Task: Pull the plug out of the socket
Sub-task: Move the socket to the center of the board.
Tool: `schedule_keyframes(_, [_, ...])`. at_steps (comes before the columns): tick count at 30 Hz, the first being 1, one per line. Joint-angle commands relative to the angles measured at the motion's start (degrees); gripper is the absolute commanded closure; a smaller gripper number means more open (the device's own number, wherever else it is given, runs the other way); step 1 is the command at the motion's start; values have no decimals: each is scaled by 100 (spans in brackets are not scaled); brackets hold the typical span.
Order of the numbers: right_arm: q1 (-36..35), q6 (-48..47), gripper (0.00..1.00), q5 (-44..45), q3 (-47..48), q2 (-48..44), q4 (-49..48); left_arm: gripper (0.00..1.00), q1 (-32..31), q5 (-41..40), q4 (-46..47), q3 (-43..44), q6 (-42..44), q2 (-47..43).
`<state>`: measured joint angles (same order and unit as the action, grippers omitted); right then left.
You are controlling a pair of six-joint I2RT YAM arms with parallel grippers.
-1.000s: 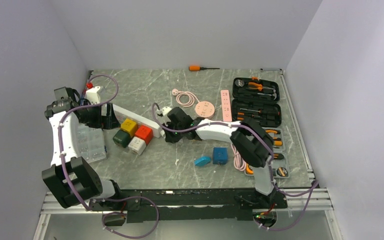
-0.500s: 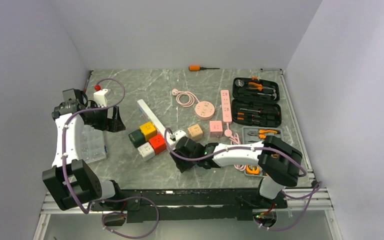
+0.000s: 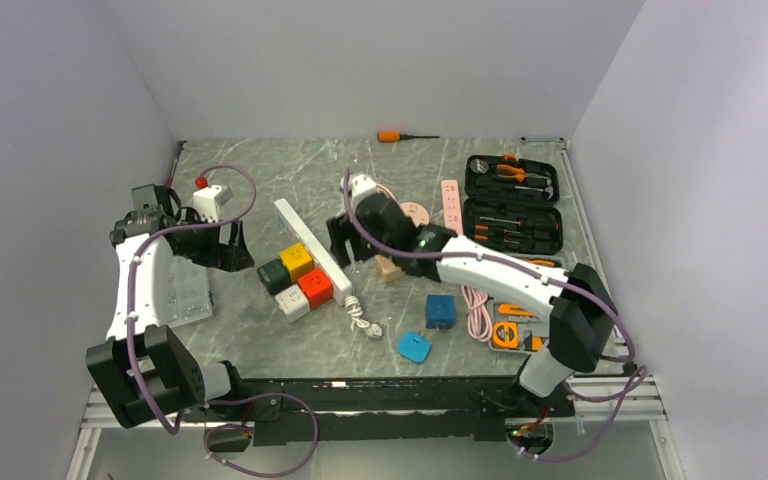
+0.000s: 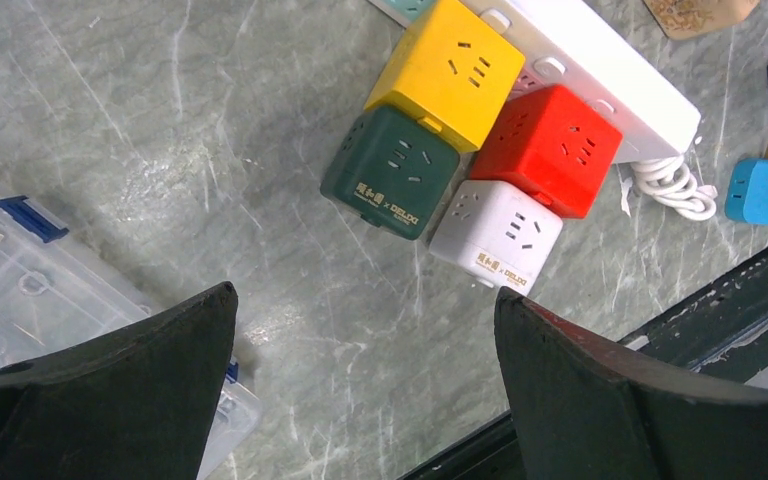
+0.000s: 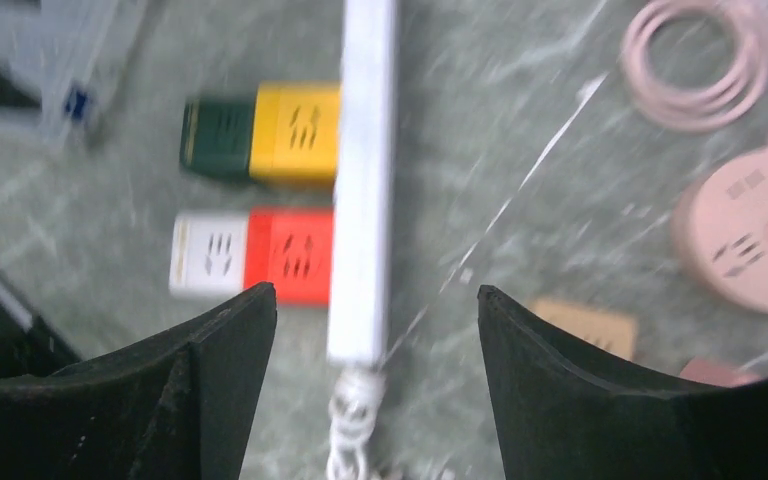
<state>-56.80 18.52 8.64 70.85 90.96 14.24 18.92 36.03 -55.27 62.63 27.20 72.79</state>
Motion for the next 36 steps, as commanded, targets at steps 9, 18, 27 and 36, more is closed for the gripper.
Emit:
schedule_keyframes(9, [423, -432, 28, -1079, 1539, 1591, 169, 1, -169, 32, 378, -294, 84, -204])
schedule_keyframes(18, [395, -344, 31, -1180, 1657, 2299, 67, 1, -283, 0, 592, -461, 5, -283])
schedule_keyframes(27, [346, -255, 56, -1057, 1491, 2692, -134, 1, -619, -256, 823, -650, -20, -414])
schedule_keyframes(36, [274, -218, 34, -868, 1399, 2551, -253, 1, -802, -301, 1052, -785, -31, -283])
